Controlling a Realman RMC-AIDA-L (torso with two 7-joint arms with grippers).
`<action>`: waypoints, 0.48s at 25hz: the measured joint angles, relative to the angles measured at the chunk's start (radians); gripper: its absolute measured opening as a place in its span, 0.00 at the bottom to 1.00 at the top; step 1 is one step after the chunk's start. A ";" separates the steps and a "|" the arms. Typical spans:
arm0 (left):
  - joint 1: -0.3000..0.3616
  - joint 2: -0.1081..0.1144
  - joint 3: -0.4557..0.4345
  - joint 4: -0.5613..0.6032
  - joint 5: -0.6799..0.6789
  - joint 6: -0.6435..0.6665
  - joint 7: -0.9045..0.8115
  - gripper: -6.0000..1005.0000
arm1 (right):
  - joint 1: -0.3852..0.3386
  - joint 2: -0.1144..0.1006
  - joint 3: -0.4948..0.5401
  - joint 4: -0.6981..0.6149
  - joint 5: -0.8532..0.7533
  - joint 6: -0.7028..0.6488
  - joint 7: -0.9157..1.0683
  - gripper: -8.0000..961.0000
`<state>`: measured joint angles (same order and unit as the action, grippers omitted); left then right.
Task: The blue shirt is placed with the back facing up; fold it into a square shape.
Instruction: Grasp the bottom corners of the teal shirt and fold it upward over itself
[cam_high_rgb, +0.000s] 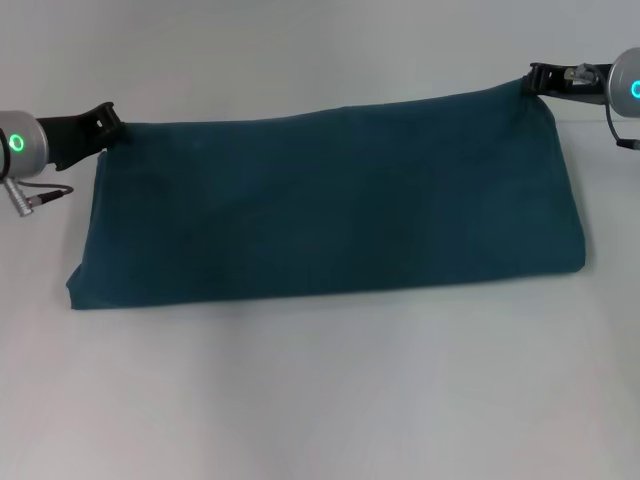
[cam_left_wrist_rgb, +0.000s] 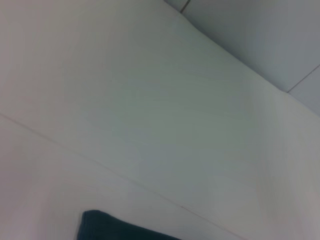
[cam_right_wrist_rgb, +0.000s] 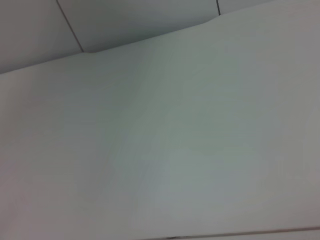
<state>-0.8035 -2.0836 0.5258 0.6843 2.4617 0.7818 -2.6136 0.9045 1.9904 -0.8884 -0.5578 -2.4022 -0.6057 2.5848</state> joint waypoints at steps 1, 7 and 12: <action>0.000 0.000 0.000 -0.003 0.000 -0.003 0.000 0.02 | 0.001 0.000 0.000 0.001 0.000 0.002 0.000 0.04; -0.001 0.000 0.001 -0.009 0.000 -0.011 0.001 0.02 | 0.013 -0.001 -0.001 0.006 -0.027 -0.003 -0.001 0.04; -0.006 0.004 0.016 -0.025 0.000 -0.019 0.009 0.02 | 0.023 -0.011 -0.001 0.014 -0.047 -0.010 0.014 0.04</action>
<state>-0.8100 -2.0800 0.5419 0.6591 2.4621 0.7624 -2.6050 0.9273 1.9790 -0.8891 -0.5441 -2.4487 -0.6160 2.5987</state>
